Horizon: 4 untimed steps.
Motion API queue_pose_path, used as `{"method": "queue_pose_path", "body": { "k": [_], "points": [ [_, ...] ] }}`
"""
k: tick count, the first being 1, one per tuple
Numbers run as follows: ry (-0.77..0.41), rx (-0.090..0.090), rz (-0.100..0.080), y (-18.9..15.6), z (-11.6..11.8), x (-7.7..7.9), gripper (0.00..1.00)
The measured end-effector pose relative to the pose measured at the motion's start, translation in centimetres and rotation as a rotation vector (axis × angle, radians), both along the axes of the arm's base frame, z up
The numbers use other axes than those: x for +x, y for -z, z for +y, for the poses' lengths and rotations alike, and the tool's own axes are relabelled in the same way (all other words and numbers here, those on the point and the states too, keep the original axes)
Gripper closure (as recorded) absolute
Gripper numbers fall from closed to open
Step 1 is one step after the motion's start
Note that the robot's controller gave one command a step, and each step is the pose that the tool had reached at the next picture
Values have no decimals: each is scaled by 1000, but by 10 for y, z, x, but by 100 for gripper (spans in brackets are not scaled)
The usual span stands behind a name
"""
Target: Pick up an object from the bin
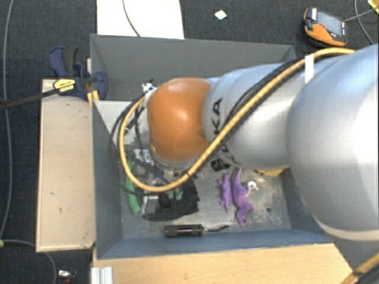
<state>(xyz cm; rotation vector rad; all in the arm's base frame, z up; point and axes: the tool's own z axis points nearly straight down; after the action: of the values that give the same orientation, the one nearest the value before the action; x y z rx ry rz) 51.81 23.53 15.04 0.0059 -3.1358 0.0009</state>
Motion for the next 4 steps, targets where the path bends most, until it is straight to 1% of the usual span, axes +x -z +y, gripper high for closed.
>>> {"method": "queue_pose_path", "body": {
  "k": [1, 2, 3, 4],
  "points": [
    [7, 2, -8, -4, -1, 2, 0],
    [266, -1, -3, 81, -58, 13, 0],
    [167, 3, -9, 79, -55, 10, 0],
    [258, 3, -5, 80, -56, 13, 0]
  ]
}}
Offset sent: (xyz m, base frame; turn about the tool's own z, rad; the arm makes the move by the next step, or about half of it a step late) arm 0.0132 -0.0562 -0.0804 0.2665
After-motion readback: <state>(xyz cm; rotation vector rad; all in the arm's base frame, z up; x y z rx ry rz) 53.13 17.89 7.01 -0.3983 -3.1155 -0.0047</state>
